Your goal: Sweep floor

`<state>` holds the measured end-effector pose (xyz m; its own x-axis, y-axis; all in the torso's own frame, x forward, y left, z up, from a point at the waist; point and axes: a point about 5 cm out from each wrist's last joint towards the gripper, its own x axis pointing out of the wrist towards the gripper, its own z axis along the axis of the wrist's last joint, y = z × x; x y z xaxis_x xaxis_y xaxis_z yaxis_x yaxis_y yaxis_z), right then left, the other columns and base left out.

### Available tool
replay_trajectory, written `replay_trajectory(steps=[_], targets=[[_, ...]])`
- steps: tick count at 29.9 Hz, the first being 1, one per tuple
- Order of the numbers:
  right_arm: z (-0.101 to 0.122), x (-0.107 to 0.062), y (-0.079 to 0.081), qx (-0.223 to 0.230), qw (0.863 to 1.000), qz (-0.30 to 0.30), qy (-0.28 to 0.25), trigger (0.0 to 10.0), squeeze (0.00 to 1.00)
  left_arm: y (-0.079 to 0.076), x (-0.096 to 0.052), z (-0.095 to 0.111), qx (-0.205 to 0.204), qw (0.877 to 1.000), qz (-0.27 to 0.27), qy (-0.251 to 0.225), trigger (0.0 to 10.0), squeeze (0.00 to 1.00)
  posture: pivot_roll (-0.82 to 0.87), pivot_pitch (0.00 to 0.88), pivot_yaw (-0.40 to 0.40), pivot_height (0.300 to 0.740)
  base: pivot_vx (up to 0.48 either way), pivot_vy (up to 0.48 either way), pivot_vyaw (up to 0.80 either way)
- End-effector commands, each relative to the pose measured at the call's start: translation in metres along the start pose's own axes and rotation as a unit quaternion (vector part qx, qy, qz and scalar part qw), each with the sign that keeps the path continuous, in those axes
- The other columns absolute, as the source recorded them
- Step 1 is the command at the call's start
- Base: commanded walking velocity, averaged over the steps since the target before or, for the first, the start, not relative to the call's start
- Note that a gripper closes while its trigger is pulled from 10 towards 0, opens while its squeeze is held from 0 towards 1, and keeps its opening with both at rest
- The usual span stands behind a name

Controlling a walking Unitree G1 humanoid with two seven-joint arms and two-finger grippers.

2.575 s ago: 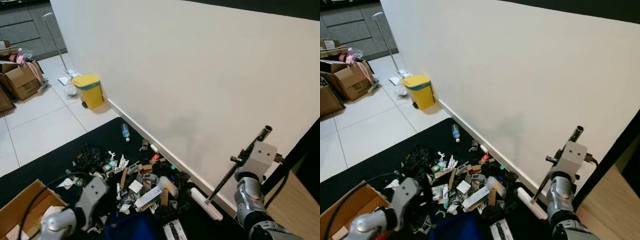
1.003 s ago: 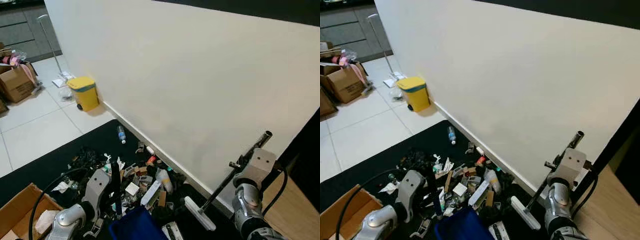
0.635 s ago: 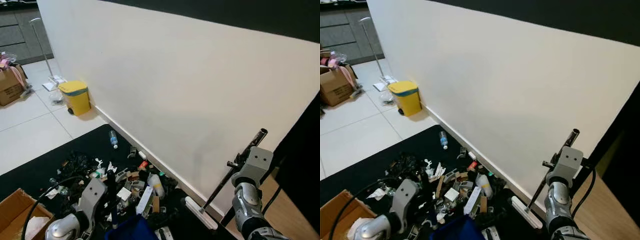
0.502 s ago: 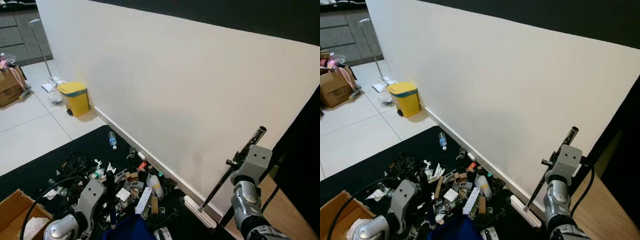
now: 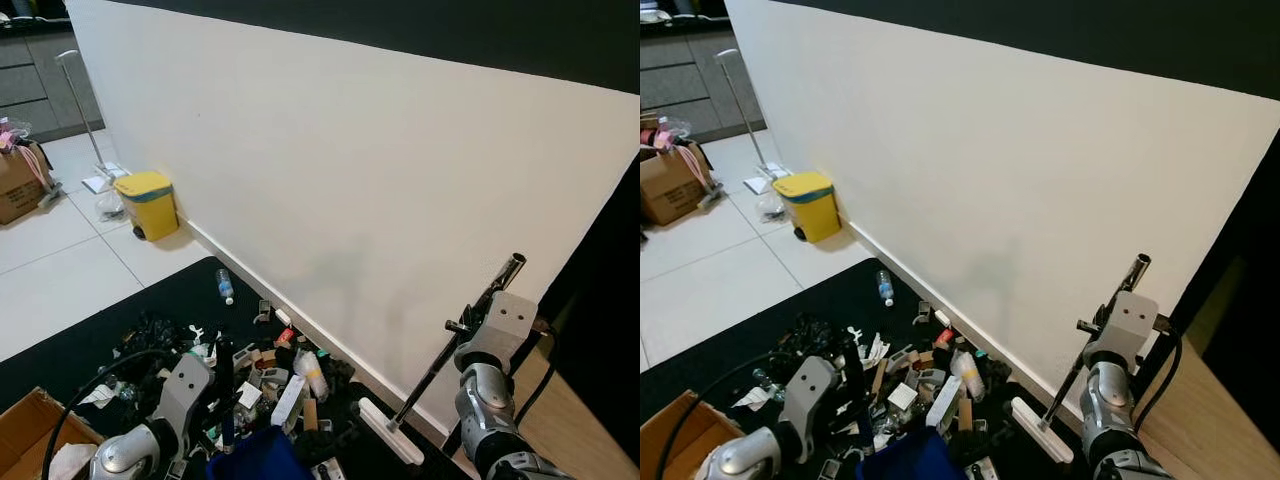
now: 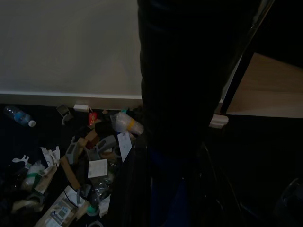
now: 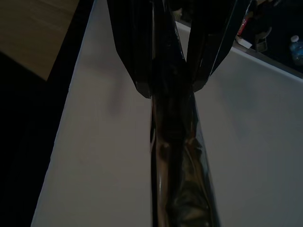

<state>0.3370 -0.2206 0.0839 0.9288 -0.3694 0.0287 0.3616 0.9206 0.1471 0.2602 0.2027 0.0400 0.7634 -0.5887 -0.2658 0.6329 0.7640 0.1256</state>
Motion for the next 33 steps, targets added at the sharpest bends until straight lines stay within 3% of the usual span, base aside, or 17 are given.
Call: replay_trajectory(steps=[1,17,23,28,33], targets=[[0.004,0.0,-0.003,0.003,1.0,-0.008,-0.015,10.0,0.0,-0.001,0.006,0.008,0.003,1.0,0.0,-0.019,10.0,0.0,0.08,0.013,0.02,0.74,0.0,0.0,0.0],[0.001,-0.001,-0.001,0.006,1.0,-0.009,-0.011,10.0,0.0,-0.006,0.009,0.005,-0.006,1.0,0.01,-0.01,10.0,0.0,0.09,0.014,0.021,0.74,0.0,0.0,0.0],[0.0,-0.001,-0.002,0.002,1.0,-0.009,-0.004,10.0,0.0,-0.003,0.012,0.004,-0.038,0.997,0.065,0.007,10.0,0.0,0.09,0.018,0.018,0.74,0.0,0.0,0.0],[-0.001,-0.002,0.0,0.003,1.0,-0.006,-0.001,10.0,0.0,-0.001,0.016,0.005,-0.063,0.995,0.07,0.017,10.0,0.0,0.09,0.018,0.016,0.74,0.0,0.0,0.0],[-0.001,-0.001,0.002,0.004,1.0,-0.004,-0.002,10.0,0.0,-0.001,0.017,0.009,-0.051,0.996,0.069,0.004,10.0,0.0,0.09,0.019,0.018,0.74,0.0,0.48,0.0]])
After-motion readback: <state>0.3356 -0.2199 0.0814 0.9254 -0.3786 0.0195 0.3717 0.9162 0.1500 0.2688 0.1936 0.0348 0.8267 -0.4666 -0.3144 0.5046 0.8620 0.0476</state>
